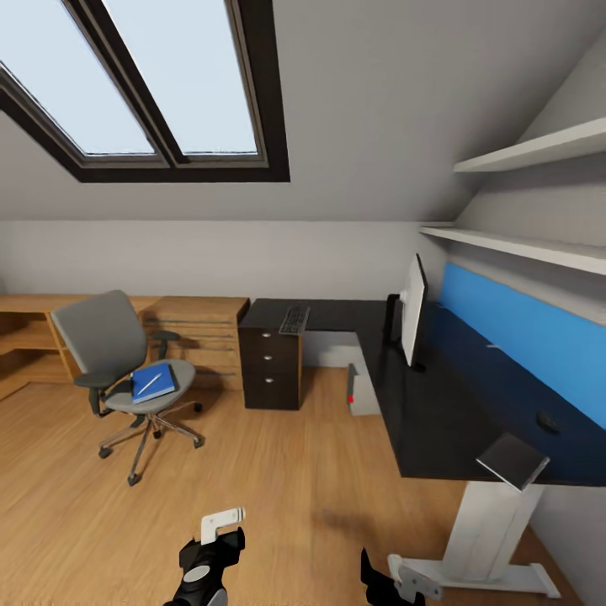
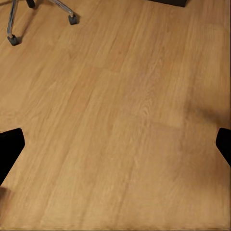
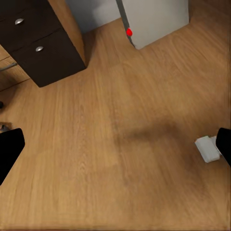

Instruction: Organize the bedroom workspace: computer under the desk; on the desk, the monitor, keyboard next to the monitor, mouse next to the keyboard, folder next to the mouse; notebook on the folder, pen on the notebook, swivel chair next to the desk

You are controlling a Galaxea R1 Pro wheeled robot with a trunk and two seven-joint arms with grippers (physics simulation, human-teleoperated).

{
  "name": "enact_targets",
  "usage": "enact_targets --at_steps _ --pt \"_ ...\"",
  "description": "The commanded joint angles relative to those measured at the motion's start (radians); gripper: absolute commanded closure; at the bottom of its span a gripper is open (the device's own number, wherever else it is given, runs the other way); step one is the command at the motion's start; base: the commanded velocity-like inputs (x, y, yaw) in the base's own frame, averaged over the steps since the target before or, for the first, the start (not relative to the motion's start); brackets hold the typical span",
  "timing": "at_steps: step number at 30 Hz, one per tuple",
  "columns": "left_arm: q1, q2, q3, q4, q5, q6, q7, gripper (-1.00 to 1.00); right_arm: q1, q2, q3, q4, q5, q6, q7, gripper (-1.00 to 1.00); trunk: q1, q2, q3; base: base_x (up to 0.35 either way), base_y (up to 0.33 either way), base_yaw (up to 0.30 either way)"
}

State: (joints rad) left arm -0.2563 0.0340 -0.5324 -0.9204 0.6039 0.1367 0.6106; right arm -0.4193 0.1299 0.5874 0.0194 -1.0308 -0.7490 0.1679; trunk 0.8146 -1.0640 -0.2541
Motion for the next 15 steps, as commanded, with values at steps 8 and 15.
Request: enact_targets --at_steps 8,15 --pt "-0.001 0.001 -0.005 -0.002 0.004 0.004 0.008 -1.00 -0.001 0.000 0.004 0.002 -0.011 -0.002 0.008 -1.00 0.000 -0.001 -0.001 -0.268 -0.230 0.000" --pt "-0.001 0.003 -0.003 -0.002 0.005 0.004 0.008 -1.00 -0.001 0.000 0.003 0.002 -0.011 -0.003 0.008 -1.00 0.000 -0.001 -0.001 -0.081 -0.064 0.000"
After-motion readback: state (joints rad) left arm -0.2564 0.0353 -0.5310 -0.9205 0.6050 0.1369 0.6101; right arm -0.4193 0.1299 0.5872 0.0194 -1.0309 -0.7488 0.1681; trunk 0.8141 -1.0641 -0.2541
